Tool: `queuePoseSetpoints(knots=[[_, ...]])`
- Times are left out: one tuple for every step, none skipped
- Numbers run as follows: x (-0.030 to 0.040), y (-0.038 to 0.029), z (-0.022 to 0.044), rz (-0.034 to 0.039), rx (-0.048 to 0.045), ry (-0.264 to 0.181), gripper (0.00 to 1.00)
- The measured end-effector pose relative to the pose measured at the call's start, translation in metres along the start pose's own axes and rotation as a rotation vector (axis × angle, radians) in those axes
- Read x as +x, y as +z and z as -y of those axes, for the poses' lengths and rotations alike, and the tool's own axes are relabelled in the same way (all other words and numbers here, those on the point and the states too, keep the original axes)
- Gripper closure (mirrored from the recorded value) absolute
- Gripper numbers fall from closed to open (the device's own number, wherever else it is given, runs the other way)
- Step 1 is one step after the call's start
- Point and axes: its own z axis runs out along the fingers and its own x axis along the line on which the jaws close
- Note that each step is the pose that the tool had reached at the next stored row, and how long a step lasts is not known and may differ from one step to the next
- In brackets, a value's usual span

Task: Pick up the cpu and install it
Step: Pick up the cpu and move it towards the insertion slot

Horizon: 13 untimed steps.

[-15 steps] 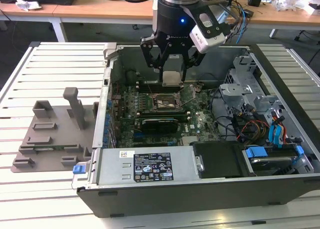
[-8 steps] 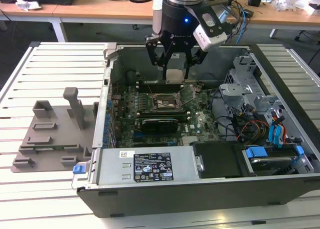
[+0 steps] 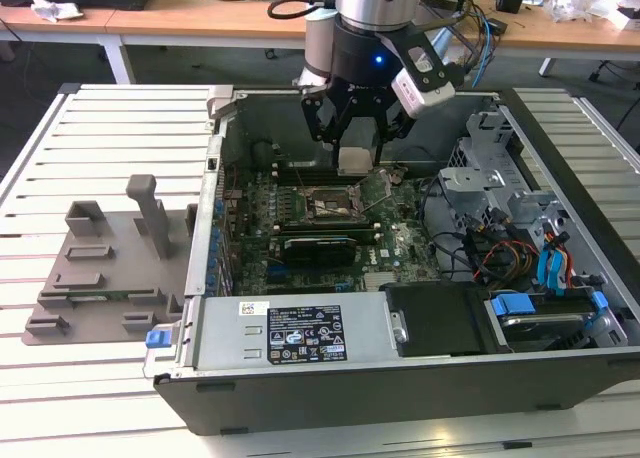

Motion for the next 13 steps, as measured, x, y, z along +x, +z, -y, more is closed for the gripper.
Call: queuePoseSetpoints(knots=[[-0.0008,0.0027,0.0000,-0.0002,0.0002,0.000,0.45],[-0.0012,0.0039,0.0000,-0.0003,0.0002,0.000,0.45],[-0.0019,0.0060,0.0000,-0.0005,0.0001,0.000,0.45],[-0.0027,0.0082,-0.0001,-0.0007,0.0000,0.000,0.45],[-0.0040,0.0114,-0.0001,-0.0009,0.0001,0.000,0.45],[-0.0048,0.0135,-0.0002,-0.0010,0.0000,0.000,0.45],[-0.0055,0.0151,-0.0002,-0.0010,0.0000,0.000,0.45],[-0.0060,0.0167,-0.0002,-0.0011,0.0001,0.000,0.45],[-0.0061,0.0170,-0.0002,-0.0012,0.0004,0.000,0.45],[-0.0061,0.0170,-0.0002,-0.0012,0.0004,0.000,0.45],[-0.0062,0.0172,-0.0002,-0.0011,0.0003,0.000,0.45],[-0.0062,0.0172,-0.0002,-0.0011,0.0002,0.000,0.45],[-0.0062,0.0173,-0.0002,-0.0011,0.0002,0.000,0.45]])
